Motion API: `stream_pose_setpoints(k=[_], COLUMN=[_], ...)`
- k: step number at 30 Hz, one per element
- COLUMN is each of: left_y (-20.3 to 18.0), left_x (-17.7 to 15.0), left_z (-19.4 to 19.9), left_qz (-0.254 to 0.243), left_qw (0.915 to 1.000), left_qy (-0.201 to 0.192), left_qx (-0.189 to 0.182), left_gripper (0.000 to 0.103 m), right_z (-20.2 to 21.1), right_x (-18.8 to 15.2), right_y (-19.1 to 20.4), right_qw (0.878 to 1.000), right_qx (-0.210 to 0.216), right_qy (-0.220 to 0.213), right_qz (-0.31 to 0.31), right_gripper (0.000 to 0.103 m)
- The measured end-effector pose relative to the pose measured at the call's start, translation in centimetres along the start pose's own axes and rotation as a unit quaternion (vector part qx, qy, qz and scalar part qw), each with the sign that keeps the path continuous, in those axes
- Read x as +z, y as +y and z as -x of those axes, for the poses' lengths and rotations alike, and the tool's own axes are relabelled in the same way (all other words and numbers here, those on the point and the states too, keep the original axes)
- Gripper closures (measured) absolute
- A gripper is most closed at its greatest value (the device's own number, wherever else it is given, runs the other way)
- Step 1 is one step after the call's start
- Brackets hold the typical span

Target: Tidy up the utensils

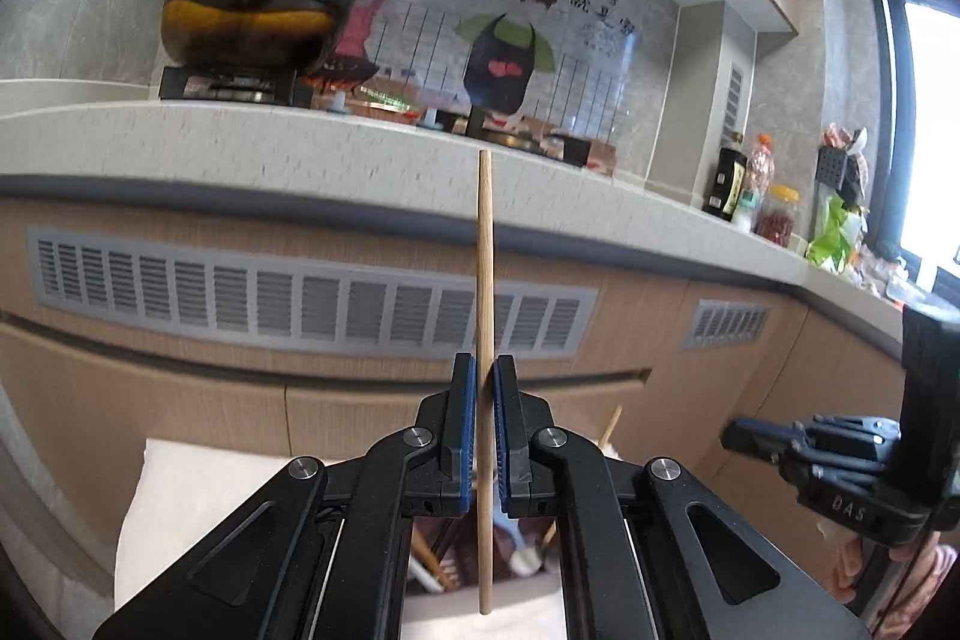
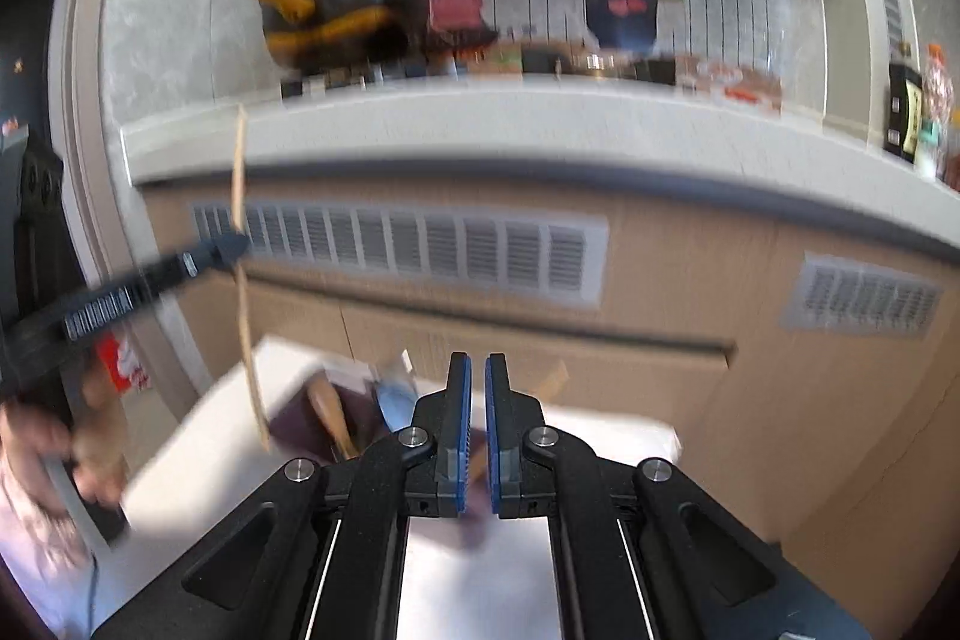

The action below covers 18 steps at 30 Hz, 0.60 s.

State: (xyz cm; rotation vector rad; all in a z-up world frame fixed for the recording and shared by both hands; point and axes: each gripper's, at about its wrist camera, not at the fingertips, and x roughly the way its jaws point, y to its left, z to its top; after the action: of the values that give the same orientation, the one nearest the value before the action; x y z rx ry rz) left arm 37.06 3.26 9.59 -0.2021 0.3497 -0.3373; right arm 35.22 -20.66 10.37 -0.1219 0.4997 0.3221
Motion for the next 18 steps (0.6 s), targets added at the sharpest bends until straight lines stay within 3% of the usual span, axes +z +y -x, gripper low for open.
stream_pose_setpoints(k=[5, 10, 14, 18], left_y=[-0.5, -1.1, -1.5, -1.7], left_x=[-1.8, -3.4, -5.0, -6.0], left_z=[1.2, 2.9, 4.1, 5.3], left_qz=[-0.005, -0.007, -0.003, 0.004], left_qw=[0.9998, 0.9995, 0.9989, 0.9985], left_qy=[0.017, 0.030, 0.047, 0.055], left_qx=[0.000, 0.004, 0.005, 0.005], left_gripper=[0.097, 0.097, 0.097, 0.097], right_z=[-0.2, 0.7, 2.3, 4.9], right_x=[-5.6, -12.9, -17.7, -21.6], right_y=[-2.0, -1.6, 0.2, 1.8], right_qw=[0.994, 0.980, 0.968, 0.960], right_qx=[0.034, 0.035, 0.049, 0.061], right_qy=[0.101, 0.196, 0.246, 0.273], right_qz=[-0.015, -0.015, 0.002, 0.020], right_gripper=[0.099, 0.092, 0.070, 0.069])
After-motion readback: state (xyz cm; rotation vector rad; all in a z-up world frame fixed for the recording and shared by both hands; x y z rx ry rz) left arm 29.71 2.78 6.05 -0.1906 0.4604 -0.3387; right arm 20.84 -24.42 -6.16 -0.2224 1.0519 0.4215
